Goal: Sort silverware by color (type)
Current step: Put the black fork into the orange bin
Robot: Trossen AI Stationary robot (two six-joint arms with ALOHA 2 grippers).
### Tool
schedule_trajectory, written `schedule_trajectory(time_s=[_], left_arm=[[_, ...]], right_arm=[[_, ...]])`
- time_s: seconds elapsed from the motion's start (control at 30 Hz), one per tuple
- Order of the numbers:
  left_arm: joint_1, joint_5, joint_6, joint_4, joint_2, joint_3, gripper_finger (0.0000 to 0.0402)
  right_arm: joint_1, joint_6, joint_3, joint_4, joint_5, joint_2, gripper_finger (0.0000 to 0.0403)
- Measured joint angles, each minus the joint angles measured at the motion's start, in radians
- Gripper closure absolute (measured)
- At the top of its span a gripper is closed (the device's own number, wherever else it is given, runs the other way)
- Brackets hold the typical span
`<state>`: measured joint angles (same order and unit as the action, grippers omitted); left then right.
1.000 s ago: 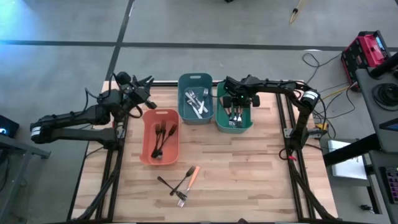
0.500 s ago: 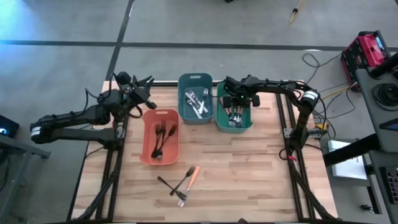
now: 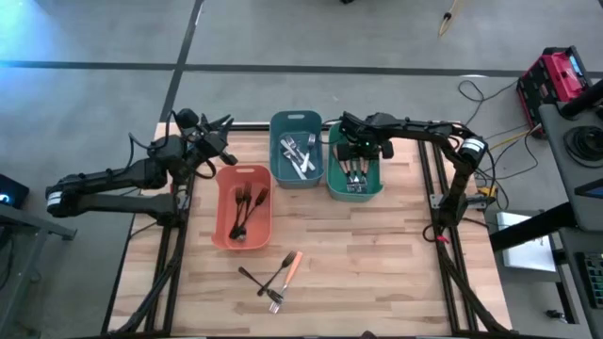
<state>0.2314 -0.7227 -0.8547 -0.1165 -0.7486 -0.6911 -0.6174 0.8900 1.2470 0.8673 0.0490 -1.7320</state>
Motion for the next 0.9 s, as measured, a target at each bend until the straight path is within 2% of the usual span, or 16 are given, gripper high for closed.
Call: schedule_trajectory(time_s=[0.23, 0.47, 0.7, 0.9], left_arm=[[0.0, 0.0, 0.012, -0.001, 0.0, 0.0, 0.0366], [-0.002, 0.0, 0.125, 0.003, -0.002, 0.0, 0.0366], [-0.06, 0.013, 0.297, 0.016, -0.014, 0.0, 0.0366], [-0.165, 0.119, 0.428, -0.004, -0.035, 0.0, 0.0366]], right_arm=[[0.004, -0.05, 0.09, 0.017, -0.003, 0.048, 0.0261], [0.048, -0.156, 0.15, 0.015, 0.042, 0.155, 0.0263], [0.187, -0.294, 0.138, -0.009, 0.219, 0.314, 0.0265], [0.339, -0.44, 0.102, -0.107, 0.294, 0.408, 0.0273]])
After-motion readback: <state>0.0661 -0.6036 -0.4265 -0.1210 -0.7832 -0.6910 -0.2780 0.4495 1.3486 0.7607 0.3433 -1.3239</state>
